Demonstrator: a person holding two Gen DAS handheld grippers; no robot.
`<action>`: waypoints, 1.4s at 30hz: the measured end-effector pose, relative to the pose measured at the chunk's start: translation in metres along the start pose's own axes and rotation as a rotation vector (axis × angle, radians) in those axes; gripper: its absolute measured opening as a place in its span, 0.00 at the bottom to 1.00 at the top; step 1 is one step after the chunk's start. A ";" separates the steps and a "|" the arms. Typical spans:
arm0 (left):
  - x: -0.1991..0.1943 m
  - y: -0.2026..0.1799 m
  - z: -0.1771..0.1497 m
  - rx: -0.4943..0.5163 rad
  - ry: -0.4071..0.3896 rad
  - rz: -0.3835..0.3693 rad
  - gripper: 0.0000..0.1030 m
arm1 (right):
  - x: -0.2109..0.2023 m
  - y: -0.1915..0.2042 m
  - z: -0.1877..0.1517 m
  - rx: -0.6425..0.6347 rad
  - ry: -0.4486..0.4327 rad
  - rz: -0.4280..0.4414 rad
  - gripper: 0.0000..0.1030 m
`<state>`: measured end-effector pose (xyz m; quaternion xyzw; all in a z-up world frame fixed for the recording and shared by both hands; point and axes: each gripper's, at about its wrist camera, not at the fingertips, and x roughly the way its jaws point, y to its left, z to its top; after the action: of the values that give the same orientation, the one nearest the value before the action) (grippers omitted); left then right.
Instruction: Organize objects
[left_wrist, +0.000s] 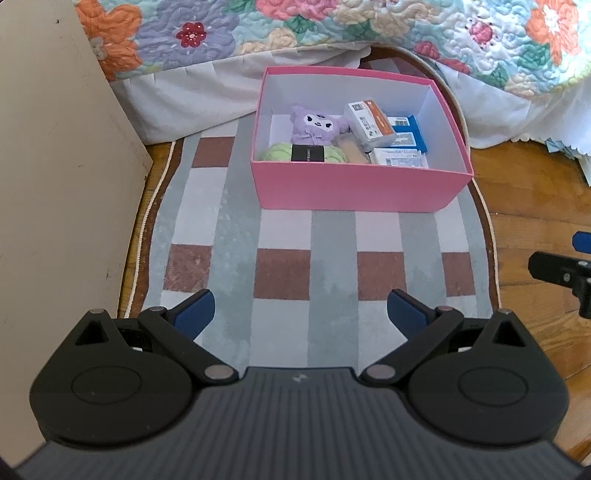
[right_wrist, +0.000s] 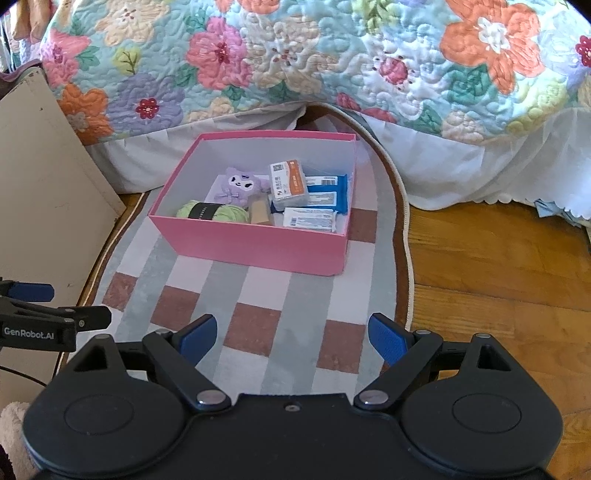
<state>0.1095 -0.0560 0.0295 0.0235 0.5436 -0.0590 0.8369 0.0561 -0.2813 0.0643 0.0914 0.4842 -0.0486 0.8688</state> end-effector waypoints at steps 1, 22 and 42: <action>0.001 -0.001 0.000 0.001 0.005 -0.001 0.98 | 0.001 -0.001 0.000 0.002 0.003 0.000 0.89; 0.007 0.002 0.003 -0.006 0.012 0.007 0.98 | 0.005 -0.004 0.001 0.016 0.032 -0.035 0.89; 0.007 -0.001 0.005 0.029 0.014 0.024 0.98 | 0.008 -0.004 0.001 -0.003 0.042 -0.044 0.89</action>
<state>0.1163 -0.0580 0.0250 0.0427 0.5480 -0.0568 0.8334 0.0606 -0.2859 0.0578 0.0805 0.5042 -0.0649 0.8574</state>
